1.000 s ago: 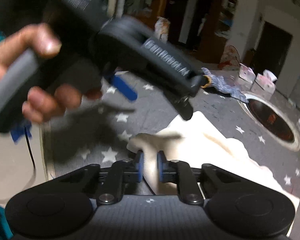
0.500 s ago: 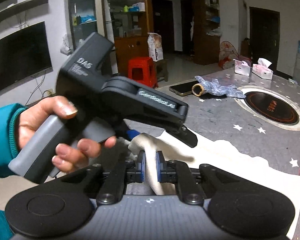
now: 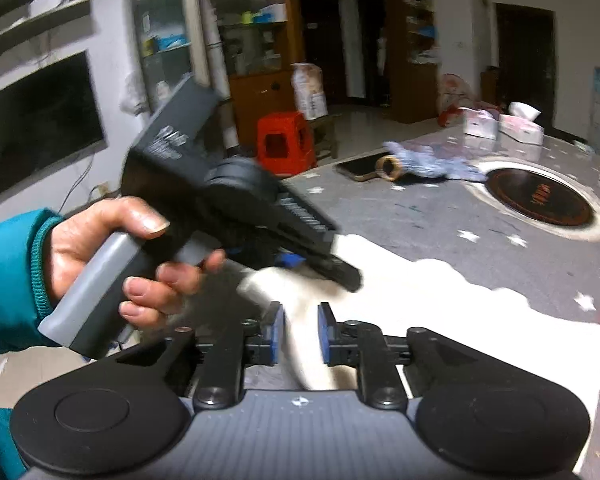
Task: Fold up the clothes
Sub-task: 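Close the left gripper on the sweatshirt edge while the right gripper grasps it too, then lift the gripped sweatshirt edge up with both grippers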
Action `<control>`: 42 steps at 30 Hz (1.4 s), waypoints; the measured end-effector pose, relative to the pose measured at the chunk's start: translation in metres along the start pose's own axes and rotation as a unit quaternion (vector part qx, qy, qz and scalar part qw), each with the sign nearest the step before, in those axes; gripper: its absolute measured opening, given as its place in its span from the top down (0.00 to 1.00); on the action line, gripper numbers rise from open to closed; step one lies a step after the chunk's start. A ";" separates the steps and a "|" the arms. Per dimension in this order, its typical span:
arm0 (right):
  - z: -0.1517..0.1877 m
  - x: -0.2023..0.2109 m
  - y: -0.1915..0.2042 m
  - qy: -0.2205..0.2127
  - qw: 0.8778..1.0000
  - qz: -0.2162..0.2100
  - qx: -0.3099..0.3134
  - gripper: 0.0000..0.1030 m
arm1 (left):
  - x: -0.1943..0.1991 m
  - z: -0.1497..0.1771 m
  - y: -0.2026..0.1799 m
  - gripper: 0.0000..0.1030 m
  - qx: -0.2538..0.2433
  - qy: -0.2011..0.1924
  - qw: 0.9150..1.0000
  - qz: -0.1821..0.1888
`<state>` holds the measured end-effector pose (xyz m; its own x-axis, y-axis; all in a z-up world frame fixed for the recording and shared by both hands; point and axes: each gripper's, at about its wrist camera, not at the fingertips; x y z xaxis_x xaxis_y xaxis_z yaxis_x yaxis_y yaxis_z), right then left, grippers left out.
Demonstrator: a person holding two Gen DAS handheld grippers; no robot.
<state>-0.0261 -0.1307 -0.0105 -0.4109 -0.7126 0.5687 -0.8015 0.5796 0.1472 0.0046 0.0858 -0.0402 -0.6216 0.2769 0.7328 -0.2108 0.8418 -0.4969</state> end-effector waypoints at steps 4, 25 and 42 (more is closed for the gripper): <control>0.007 0.018 -0.033 -0.007 0.997 0.040 -0.059 0.80 | -0.001 0.001 -0.004 0.78 -0.017 -0.002 1.000 -0.007; 0.054 0.030 -0.166 -0.032 0.954 0.176 -0.241 0.52 | -0.004 -0.003 -0.014 0.74 -0.065 0.015 0.997 -0.024; 0.043 0.044 -0.139 -0.056 0.960 0.175 -0.212 0.88 | -0.006 0.000 -0.028 0.81 -0.133 0.001 0.990 -0.035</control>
<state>0.0491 -0.2594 -0.0407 -0.6865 -0.4689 0.5558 -0.3661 0.8833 0.2929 0.0139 0.0607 -0.0309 -0.6113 0.2142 0.7619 -0.0461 0.9514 -0.3045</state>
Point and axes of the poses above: each gripper's, at about its wrist camera, not at the fingertips, and x roughly against the way its jaws point, y to its left, z to its underside, and after that the axes turned 3 degrees about -z, right-handed
